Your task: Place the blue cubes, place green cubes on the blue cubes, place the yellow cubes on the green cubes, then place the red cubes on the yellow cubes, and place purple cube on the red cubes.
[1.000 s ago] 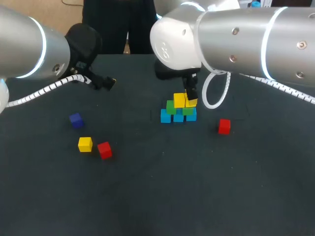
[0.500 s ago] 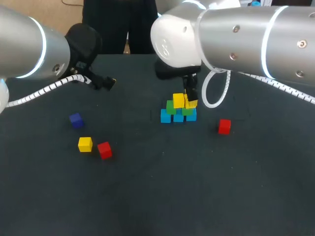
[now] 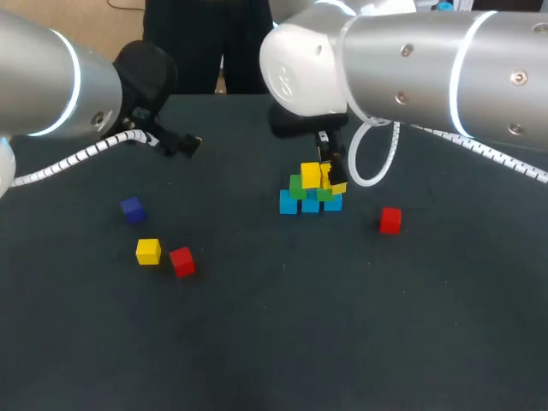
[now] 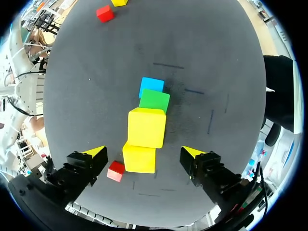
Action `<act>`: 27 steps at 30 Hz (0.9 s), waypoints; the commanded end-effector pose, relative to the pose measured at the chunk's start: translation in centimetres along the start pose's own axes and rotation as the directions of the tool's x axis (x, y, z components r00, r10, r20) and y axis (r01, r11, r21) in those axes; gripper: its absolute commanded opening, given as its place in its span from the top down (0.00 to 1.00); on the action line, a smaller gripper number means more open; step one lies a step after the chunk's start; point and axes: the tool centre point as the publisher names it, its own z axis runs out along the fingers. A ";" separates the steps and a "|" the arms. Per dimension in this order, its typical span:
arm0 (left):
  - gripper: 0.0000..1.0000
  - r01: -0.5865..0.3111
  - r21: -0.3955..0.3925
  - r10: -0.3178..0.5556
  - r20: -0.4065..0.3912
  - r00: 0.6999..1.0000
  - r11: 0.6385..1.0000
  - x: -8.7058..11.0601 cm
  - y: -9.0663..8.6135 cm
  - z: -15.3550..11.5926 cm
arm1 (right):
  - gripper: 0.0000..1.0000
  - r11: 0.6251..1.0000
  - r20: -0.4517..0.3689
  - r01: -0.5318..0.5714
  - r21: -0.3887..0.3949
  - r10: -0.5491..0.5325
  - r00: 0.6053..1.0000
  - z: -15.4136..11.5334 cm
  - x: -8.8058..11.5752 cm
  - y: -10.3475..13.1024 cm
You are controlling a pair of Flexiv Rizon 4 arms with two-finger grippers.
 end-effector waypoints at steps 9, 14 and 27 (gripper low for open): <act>0.00 -0.001 0.001 0.001 0.002 1.000 1.000 0.0 0.0 0.0 | 0.00 1.000 0.002 0.000 0.001 0.000 1.000 0.0 0.1 0.0; 0.00 -0.001 0.001 0.001 0.002 1.000 1.000 0.0 0.0 0.0 | 0.00 1.000 0.019 0.008 0.016 -0.008 1.000 -0.8 0.1 0.3; 0.00 -0.001 0.001 0.001 0.002 1.000 1.000 0.0 0.0 0.0 | 0.00 0.923 0.098 -0.128 0.363 0.099 0.990 -11.3 3.9 0.7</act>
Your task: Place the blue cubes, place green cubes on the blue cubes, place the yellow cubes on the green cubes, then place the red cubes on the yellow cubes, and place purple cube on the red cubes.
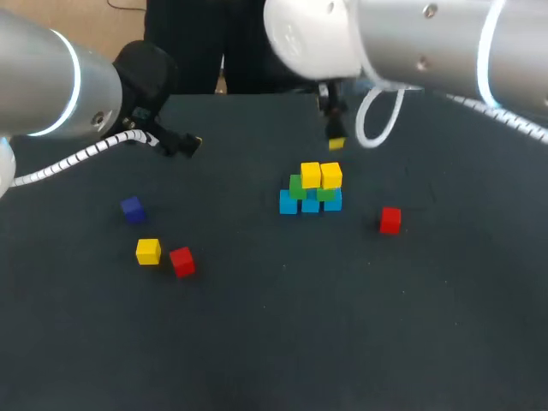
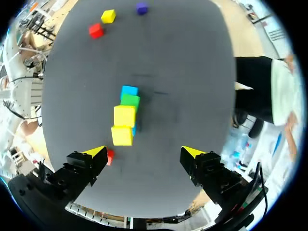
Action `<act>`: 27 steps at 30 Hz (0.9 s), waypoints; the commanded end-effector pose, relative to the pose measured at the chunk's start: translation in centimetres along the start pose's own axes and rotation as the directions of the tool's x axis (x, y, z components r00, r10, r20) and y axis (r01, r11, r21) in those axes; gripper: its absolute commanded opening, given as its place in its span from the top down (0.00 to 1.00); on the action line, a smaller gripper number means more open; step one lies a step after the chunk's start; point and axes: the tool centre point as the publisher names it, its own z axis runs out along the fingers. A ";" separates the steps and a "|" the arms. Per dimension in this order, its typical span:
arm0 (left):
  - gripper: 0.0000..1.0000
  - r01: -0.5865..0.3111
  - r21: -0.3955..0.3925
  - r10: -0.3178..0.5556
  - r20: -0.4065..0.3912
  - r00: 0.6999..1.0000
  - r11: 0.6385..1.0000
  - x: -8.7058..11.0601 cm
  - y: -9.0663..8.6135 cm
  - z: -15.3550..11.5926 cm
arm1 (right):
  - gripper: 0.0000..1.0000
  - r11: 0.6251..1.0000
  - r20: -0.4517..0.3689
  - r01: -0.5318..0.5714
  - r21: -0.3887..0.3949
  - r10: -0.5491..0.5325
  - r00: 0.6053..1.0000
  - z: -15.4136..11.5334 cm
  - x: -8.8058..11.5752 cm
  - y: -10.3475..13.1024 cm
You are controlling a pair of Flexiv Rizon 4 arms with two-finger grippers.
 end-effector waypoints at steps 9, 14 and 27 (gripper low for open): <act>0.00 -0.001 0.001 0.001 0.002 1.000 1.000 0.0 0.0 0.0 | 0.00 0.816 0.116 -0.368 0.446 0.356 0.927 -6.6 10.0 4.3; 0.00 -0.001 0.001 0.001 0.002 1.000 1.000 0.0 0.0 0.0 | 0.00 0.700 0.128 -0.491 0.519 0.504 0.854 -4.3 13.4 5.9; 0.00 -0.001 0.001 0.001 0.002 1.000 1.000 0.0 0.0 0.0 | 0.00 0.649 0.080 -0.558 0.517 0.612 0.787 5.8 15.1 7.3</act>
